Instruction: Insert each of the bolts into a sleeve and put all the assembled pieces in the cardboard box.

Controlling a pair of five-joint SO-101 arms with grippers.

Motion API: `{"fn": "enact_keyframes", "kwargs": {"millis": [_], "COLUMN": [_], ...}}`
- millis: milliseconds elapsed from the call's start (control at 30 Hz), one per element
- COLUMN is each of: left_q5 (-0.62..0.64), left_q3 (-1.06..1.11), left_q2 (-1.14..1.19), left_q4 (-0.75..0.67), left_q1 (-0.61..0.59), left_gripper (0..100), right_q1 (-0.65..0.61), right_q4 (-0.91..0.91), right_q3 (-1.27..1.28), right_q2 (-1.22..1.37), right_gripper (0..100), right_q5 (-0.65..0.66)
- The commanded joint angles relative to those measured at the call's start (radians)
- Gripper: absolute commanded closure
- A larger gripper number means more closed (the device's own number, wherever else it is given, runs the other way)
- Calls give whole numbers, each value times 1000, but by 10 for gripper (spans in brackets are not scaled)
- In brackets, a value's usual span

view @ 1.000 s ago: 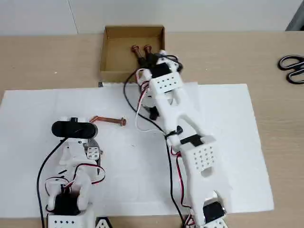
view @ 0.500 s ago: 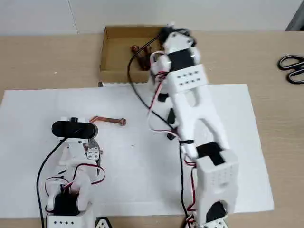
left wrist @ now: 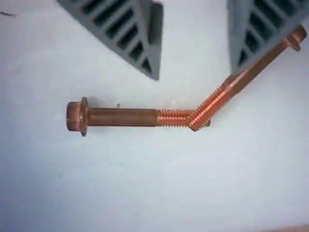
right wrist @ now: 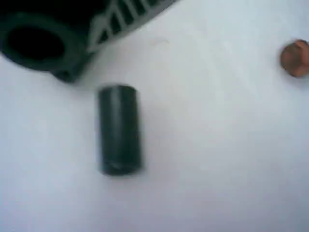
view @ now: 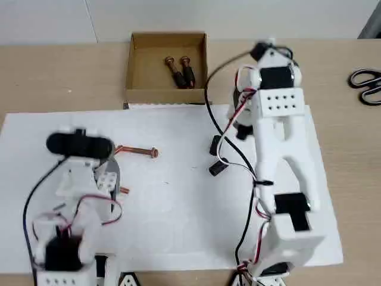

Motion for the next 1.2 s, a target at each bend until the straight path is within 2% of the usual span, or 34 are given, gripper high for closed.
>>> {"fn": "enact_keyframes", "kwargs": {"millis": [0, 167, 367, 533, 700, 767, 1000, 1167], "left_q5": [-3, -49, -298, -569, -853, -930, -1103, -1203], "left_q3": [-174, -331, -440, -519, -630, -696, -990, -1089], "left_q2": [218, 473, 695, 848, 1034, 1120, 1395, 1519], "left_q4": [-2, 6, -5, 2, 5, 9, 269, 390], "left_q1": [5, 5, 38, 60, 60, 60, 61, 61], "left_gripper": [907, 907, 903, 902, 902, 902, 902, 902], "right_q1": [48, 131, 255, 332, 349, 349, 344, 344], "right_q4": [7, 7, -4, -59, -79, -79, -140, -193], "right_q3": [146, 307, 460, 568, 655, 695, 798, 842], "right_q2": [-148, -255, -337, -383, -424, -437, -484, -504], "right_gripper": [996, 996, 996, 996, 996, 996, 996, 996], "right_q5": [9, 54, 106, 153, 149, 149, 149, 150]}}
